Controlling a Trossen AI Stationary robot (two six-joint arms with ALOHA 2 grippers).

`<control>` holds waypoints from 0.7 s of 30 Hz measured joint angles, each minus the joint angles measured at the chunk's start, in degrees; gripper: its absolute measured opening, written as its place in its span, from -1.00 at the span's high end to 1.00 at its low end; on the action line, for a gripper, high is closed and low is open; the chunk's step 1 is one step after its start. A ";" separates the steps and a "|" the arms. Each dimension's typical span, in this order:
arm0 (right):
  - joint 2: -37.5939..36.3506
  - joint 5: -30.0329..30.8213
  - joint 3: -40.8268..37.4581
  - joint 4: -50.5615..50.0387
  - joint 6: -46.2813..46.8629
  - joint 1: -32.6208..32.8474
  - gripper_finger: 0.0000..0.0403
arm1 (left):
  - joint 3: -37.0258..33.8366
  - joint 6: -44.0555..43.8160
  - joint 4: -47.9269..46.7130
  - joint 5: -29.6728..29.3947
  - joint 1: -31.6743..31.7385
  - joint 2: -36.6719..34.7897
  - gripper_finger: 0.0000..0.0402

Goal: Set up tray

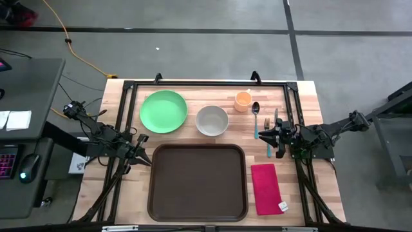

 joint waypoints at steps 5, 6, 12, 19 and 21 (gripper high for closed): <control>-0.01 0.00 0.01 0.00 0.00 -0.01 0.61 | 0.00 -2.28 0.00 -1.24 0.00 0.00 0.64; 0.01 0.01 -0.01 0.02 0.00 -0.02 0.61 | 0.00 -2.58 0.00 -1.54 -0.01 -0.02 0.64; 0.00 1.55 -0.22 1.87 0.00 -0.02 0.61 | 0.00 -2.97 0.00 -2.50 0.00 0.00 0.64; 0.01 1.88 -0.23 8.70 -0.58 -0.02 0.61 | 0.00 -2.97 0.02 -2.64 0.00 0.00 0.64; 0.01 4.19 -0.20 10.30 -1.94 -0.02 0.61 | 0.00 -2.97 0.04 -2.64 0.00 -0.02 0.64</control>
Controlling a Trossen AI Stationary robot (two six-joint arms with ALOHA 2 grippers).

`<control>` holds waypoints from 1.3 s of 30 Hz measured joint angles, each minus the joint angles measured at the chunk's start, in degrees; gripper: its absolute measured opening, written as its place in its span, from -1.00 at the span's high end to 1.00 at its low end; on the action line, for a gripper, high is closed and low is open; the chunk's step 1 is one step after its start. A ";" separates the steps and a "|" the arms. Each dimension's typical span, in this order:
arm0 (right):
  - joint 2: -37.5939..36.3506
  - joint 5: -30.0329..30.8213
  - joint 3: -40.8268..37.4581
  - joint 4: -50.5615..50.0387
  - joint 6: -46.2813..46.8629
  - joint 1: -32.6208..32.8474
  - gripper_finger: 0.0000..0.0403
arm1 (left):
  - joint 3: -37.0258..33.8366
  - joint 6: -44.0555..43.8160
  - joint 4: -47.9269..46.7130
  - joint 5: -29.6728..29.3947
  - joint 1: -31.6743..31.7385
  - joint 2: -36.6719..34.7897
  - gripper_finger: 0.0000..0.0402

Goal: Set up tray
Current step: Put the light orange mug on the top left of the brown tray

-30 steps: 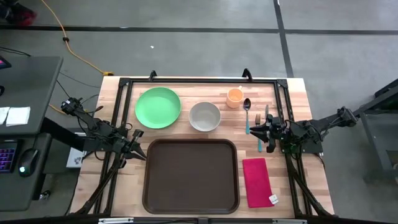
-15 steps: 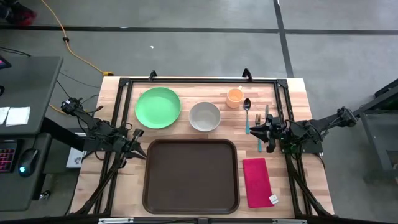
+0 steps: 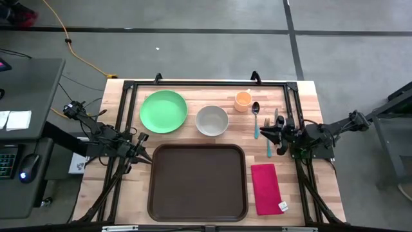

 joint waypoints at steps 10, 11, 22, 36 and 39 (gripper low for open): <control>0.00 5.52 0.05 10.87 -7.98 0.00 0.61 | 0.07 -0.01 -0.02 -0.70 0.00 0.00 0.64; 0.00 6.16 0.09 12.19 -9.13 0.00 0.61 | 0.07 -0.02 -0.02 -0.70 0.00 0.01 0.64; 0.00 14.42 0.15 27.30 -16.55 0.00 0.61 | 0.09 0.71 0.31 -3.26 0.00 0.00 0.64; 0.00 17.81 0.20 28.73 -19.58 0.00 0.61 | 0.09 1.49 0.35 -3.91 0.00 0.00 0.64; -0.02 18.95 0.20 28.74 -20.15 0.00 0.61 | 0.09 1.49 0.35 -3.91 0.00 0.00 0.64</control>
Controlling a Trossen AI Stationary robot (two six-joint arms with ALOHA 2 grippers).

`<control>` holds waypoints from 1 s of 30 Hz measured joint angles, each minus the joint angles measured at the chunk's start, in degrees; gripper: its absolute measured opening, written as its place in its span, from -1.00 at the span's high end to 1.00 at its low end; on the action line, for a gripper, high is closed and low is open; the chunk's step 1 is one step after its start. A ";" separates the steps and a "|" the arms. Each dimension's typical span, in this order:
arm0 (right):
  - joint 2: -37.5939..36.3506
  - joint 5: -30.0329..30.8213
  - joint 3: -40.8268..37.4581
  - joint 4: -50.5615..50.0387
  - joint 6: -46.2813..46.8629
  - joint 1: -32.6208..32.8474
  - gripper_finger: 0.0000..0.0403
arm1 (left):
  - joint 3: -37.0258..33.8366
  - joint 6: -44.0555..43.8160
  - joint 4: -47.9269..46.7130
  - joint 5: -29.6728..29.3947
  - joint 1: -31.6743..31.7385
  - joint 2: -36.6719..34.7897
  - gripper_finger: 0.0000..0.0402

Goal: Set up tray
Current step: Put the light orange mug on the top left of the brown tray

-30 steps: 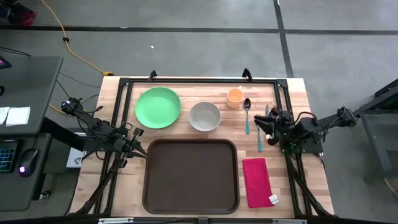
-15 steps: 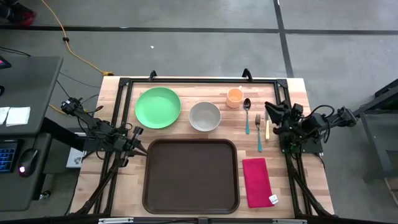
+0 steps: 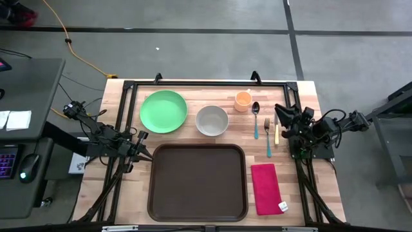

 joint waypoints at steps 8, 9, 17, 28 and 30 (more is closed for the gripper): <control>0.04 1.83 6.86 -8.08 -3.71 0.00 0.61 | 0.00 0.00 0.02 0.02 0.00 0.00 0.64; 0.28 2.29 8.62 -11.09 -3.75 0.00 0.61 | 0.00 0.00 0.02 0.02 0.00 0.00 0.64; 7.51 5.62 23.66 -28.02 -5.15 0.00 0.61 | 0.00 -0.02 0.02 0.04 0.00 0.00 0.64; 21.73 10.43 38.44 -32.20 -13.21 0.00 0.61 | 0.00 -0.01 0.04 0.04 0.00 0.00 0.64; 23.76 10.44 40.27 -32.70 -14.14 0.00 0.61 | 0.00 0.00 0.02 0.04 0.00 0.00 0.64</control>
